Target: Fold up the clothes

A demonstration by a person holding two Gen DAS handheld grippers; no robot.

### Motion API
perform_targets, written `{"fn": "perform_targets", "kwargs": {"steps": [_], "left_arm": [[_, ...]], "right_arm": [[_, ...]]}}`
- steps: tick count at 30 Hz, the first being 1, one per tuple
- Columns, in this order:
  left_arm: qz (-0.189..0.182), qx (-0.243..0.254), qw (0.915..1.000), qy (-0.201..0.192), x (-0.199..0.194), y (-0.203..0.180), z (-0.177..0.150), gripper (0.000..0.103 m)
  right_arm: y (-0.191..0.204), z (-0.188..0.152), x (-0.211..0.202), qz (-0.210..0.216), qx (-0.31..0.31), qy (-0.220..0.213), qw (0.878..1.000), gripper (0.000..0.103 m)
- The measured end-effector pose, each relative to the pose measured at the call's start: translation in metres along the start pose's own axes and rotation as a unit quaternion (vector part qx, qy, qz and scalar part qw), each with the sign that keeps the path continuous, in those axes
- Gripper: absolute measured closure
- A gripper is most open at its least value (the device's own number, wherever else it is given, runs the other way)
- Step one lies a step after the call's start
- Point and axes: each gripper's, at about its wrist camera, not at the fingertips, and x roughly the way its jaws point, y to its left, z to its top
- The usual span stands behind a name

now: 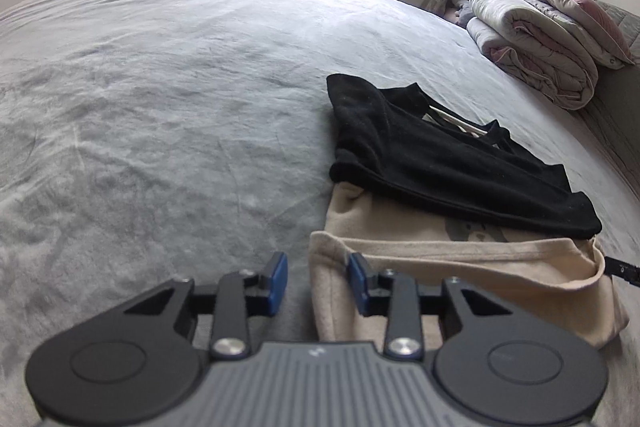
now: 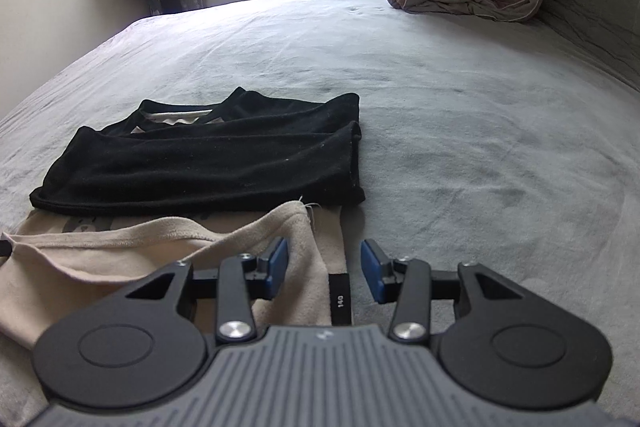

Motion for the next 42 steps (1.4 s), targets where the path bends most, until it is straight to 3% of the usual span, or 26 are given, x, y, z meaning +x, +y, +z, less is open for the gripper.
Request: {"fn": "perform_targets", "kwargs": {"steps": [7,9,10,11,20,27,36,42], "left_arm": [[-0.017,0.001,0.9999,-0.003,0.003,-0.002,-0.003,0.088],[-0.018,0.004,0.9998,-0.005,0.003,-0.003,-0.003,0.091],[-0.018,0.005,0.9998,-0.007,0.002,-0.004,-0.003,0.093],[-0.017,0.007,0.9998,-0.011,0.001,-0.005,-0.003,0.094],[-0.017,0.020,0.9983,-0.053,-0.015,-0.010,-0.005,0.095],[0.003,0.034,0.9985,-0.043,-0.007,-0.014,-0.007,0.093],[0.027,0.084,0.9939,-0.065,-0.011,-0.028,-0.011,0.092],[0.021,0.105,0.9893,-0.099,-0.022,-0.034,-0.008,0.095]], "right_arm": [[0.012,-0.005,0.007,0.019,-0.030,-0.019,0.999,0.061],[0.017,-0.006,0.007,0.025,-0.042,-0.024,0.999,0.076],[0.018,-0.007,0.007,0.028,-0.045,-0.025,0.998,0.092],[0.020,-0.008,0.005,0.023,-0.048,-0.032,0.998,0.097],[0.025,-0.016,-0.019,-0.025,-0.030,-0.108,0.993,0.097],[0.031,-0.018,-0.016,-0.029,-0.042,-0.095,0.994,0.097],[0.032,-0.021,-0.008,-0.036,-0.049,-0.077,0.995,0.097],[0.030,-0.022,-0.012,-0.045,-0.043,-0.084,0.994,0.097]]}}
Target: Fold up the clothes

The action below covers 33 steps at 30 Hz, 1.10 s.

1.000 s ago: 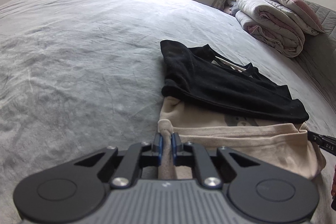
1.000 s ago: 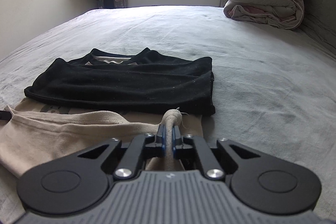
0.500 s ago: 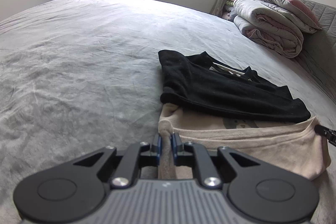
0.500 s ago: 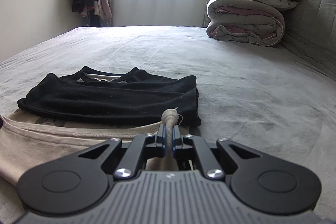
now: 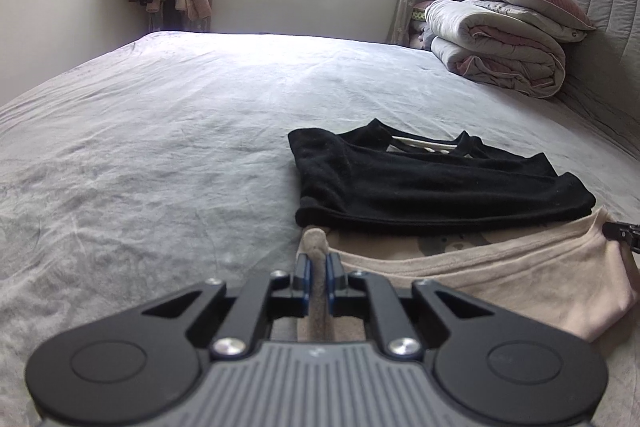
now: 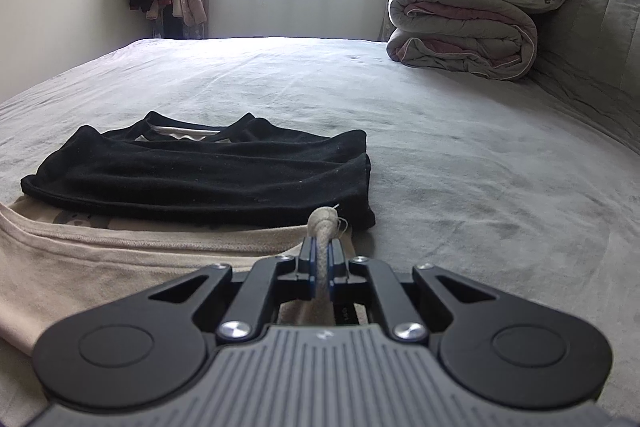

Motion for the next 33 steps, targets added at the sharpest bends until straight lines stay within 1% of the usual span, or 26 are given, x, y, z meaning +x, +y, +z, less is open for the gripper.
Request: {"fn": "perform_targets", "kwargs": {"steps": [4,7,9,11,16,18,19,20,21,22,23,25,27,29,31,33], "left_arm": [[-0.005,-0.010,0.9995,-0.031,-0.005,0.002,0.008,0.095],[-0.005,-0.021,0.9987,-0.047,-0.003,0.003,0.013,0.095],[-0.002,-0.023,0.9987,-0.045,0.003,0.003,0.015,0.095],[0.000,-0.025,0.9991,-0.033,0.013,0.001,0.016,0.095],[0.019,-0.032,0.9993,0.006,0.042,-0.002,0.012,0.094],[0.029,-0.032,0.9990,0.008,0.043,-0.004,0.012,0.090],[0.035,-0.031,0.9989,0.009,0.044,-0.005,0.012,0.089],[0.040,-0.031,0.9987,0.010,0.044,-0.006,0.011,0.084],[0.045,-0.030,0.9985,0.011,0.045,-0.007,0.011,0.081],[0.048,-0.029,0.9984,0.010,0.044,-0.008,0.011,0.075],[0.045,-0.027,0.9986,0.001,0.039,-0.009,0.013,0.071],[0.032,-0.022,0.9991,-0.013,0.032,-0.012,0.015,0.070],[0.014,-0.016,0.9995,-0.024,0.026,-0.016,0.018,0.069],[-0.009,0.001,0.9995,-0.030,0.023,-0.024,0.018,0.069],[-0.033,0.028,0.9989,-0.020,0.026,-0.035,0.015,0.067],[-0.049,0.056,0.9972,0.007,0.035,-0.048,0.009,0.067]], "right_arm": [[-0.001,0.003,-0.007,-0.008,-0.001,-0.022,1.000,0.097],[-0.002,0.006,-0.010,-0.017,0.001,-0.038,0.999,0.097],[-0.005,0.007,-0.008,-0.021,0.003,-0.041,0.999,0.097],[-0.007,0.008,-0.007,-0.025,0.005,-0.044,0.999,0.097],[-0.015,0.004,0.012,-0.022,0.015,0.003,1.000,0.097],[-0.019,0.002,0.017,-0.016,0.023,0.020,0.999,0.093],[-0.021,0.002,0.018,-0.018,0.028,0.023,0.999,0.085],[-0.022,0.004,0.016,-0.020,0.031,0.020,0.999,0.075],[-0.023,0.005,0.014,-0.022,0.035,0.017,0.999,0.071],[-0.024,0.008,0.010,-0.020,0.037,0.012,0.999,0.069],[-0.023,0.010,0.008,-0.014,0.036,0.008,0.999,0.069],[-0.022,0.016,0.002,0.001,0.032,-0.001,0.999,0.069],[-0.014,0.017,0.001,0.027,0.022,0.000,0.999,0.069],[-0.007,0.018,0.000,0.053,0.012,0.002,0.999,0.069],[0.002,0.015,0.002,0.070,-0.006,0.012,0.997,0.069],[0.012,0.010,0.007,0.079,-0.026,0.027,0.996,0.069]]}}
